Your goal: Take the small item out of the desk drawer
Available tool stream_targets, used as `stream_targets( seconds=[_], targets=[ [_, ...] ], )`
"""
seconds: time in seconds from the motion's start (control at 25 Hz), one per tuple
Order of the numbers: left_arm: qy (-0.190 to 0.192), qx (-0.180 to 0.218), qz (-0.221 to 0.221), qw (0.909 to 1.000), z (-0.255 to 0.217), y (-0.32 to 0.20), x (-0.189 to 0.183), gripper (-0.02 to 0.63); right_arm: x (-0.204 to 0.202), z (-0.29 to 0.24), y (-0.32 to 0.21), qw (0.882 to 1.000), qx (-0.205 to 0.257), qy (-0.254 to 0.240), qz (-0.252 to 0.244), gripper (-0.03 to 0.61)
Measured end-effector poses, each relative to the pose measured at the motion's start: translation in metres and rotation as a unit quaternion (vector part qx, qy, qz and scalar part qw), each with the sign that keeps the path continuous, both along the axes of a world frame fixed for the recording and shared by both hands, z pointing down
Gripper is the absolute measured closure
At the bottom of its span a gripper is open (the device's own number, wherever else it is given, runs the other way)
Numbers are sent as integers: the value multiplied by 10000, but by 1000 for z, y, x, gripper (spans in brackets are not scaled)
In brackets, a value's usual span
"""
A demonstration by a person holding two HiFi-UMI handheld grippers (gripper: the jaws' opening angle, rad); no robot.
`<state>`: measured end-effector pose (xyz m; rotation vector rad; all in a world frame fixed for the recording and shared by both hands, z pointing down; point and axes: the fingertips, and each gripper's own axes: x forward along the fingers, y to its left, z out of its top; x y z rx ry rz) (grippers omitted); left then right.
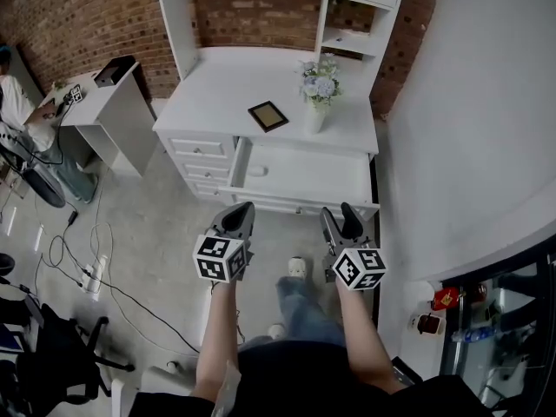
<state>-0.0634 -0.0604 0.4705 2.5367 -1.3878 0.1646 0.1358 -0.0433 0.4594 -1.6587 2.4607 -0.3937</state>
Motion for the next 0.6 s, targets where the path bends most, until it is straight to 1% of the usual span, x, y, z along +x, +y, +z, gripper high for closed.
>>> stream_targets(
  seconds=[0.2,0.36,0.6],
  targets=[
    [-19,-50,-174,9998,12,-56,-4,604,1,10,-65,9999,-53,1,-92,359],
    [0,-241,-357,9991,32,-104,-5,604,-4,25,-125,9991,-230,11,-346,359],
    [-27,-275,-844,9960,28,-182,-24,604,-21,33,-216,9963,-400,76,-761,359]
  ],
)
